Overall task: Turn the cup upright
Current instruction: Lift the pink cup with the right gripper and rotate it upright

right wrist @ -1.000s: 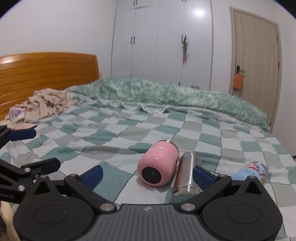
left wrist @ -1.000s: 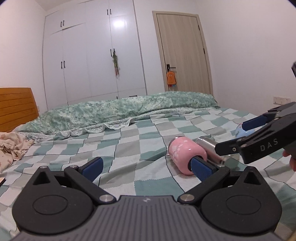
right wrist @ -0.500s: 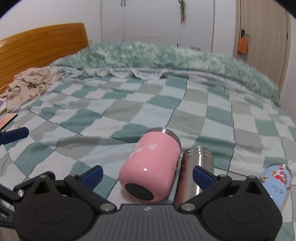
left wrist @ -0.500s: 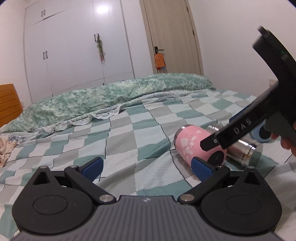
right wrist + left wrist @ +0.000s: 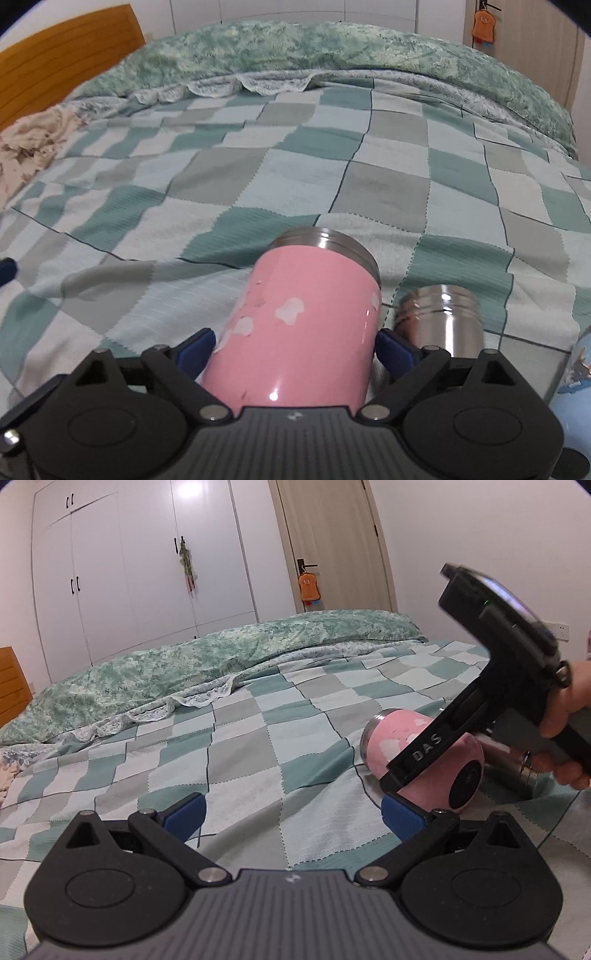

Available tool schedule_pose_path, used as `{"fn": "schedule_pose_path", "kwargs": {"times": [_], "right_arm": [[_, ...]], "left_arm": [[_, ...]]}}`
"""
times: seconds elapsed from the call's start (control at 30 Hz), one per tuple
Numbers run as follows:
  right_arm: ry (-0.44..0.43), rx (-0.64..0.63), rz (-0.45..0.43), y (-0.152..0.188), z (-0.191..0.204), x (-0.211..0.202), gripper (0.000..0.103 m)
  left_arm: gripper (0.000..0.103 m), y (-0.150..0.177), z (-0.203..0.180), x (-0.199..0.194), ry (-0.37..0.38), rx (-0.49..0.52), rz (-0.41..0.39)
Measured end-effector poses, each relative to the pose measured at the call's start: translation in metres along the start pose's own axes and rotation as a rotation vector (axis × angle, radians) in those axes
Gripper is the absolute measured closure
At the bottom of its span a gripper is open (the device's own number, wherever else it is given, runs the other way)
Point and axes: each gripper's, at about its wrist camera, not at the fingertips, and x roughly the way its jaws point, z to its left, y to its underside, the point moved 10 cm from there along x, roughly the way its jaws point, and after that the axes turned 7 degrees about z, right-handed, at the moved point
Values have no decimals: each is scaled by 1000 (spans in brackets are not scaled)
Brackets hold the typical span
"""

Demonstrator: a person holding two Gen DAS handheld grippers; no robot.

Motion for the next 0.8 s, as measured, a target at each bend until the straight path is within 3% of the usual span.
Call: {"fn": "schedule_pose_path", "kwargs": {"times": [0.43,0.8], "right_arm": [[-50,65,-42,12,2,-20,17],[-130,85,-62,62,45,-97,18]], "left_arm": [[0,-4,1,-41,2,-25,-30],[0,4,2,-130,-12,-40,-67]]}}
